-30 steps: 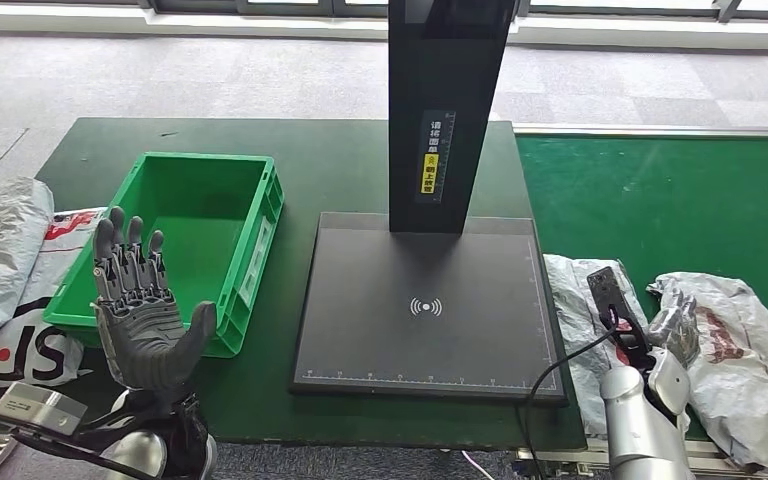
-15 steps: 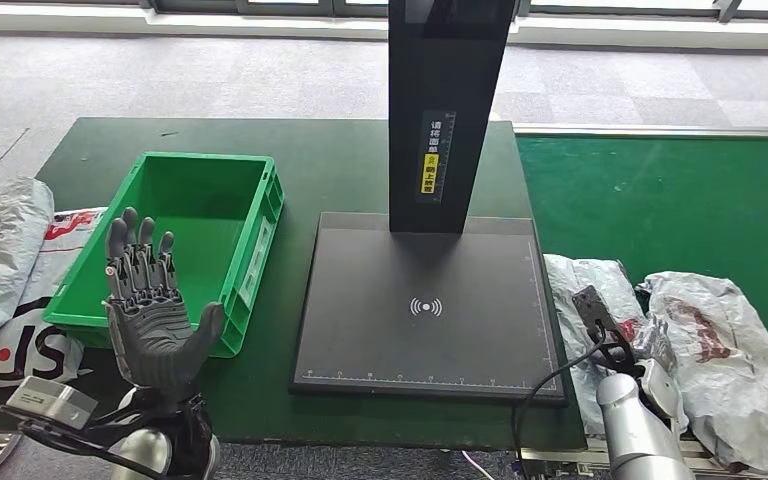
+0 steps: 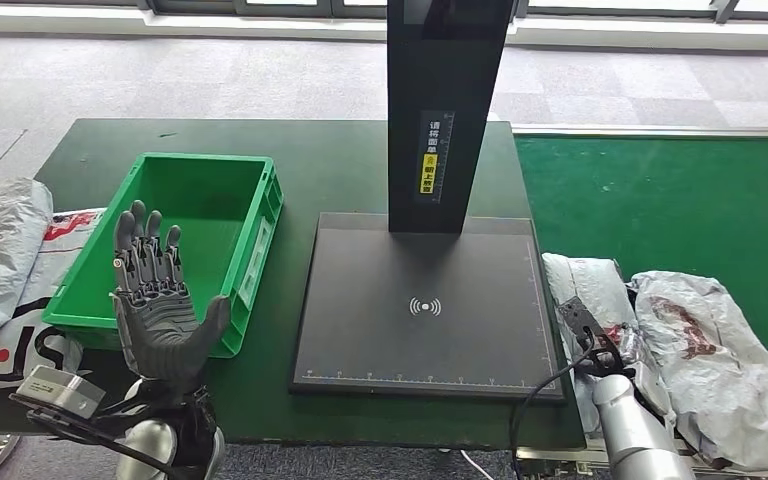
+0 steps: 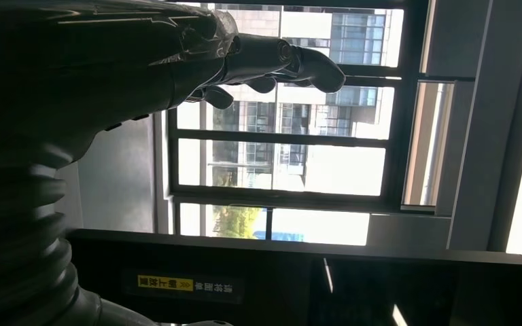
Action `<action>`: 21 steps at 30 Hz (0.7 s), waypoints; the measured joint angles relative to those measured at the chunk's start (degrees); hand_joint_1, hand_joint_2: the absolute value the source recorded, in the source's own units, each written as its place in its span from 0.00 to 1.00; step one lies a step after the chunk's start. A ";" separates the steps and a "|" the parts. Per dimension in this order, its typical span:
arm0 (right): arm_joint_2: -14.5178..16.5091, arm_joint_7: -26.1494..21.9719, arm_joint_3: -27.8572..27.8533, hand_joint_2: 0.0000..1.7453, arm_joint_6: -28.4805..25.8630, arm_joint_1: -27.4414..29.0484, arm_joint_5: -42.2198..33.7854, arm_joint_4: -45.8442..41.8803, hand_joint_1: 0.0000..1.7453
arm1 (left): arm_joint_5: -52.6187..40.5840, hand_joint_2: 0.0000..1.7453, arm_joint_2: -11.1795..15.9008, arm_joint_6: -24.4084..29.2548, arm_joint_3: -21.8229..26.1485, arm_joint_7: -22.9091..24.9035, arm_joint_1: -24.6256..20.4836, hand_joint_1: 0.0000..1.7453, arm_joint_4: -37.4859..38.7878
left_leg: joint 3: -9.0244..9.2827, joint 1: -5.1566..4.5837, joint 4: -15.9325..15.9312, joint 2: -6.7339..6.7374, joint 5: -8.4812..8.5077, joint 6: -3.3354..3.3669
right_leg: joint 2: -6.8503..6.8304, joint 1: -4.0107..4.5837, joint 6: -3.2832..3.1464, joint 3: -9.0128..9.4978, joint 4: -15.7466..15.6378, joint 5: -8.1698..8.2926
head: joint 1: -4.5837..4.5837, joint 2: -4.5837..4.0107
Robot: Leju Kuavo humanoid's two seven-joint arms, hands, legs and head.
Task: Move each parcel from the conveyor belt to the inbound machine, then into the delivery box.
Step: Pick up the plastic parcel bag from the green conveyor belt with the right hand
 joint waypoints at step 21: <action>5.36 -14.88 0.62 1.00 -23.81 2.93 -11.32 -15.39 1.00 | -0.57 1.00 -0.46 2.00 1.42 0.00 1.48 0.00 -2.24 | 0.04 0.04 0.00 -0.22 0.05 0.02 | -0.20 0.00 0.06 0.16 -0.01 -0.01 | -0.01 0.00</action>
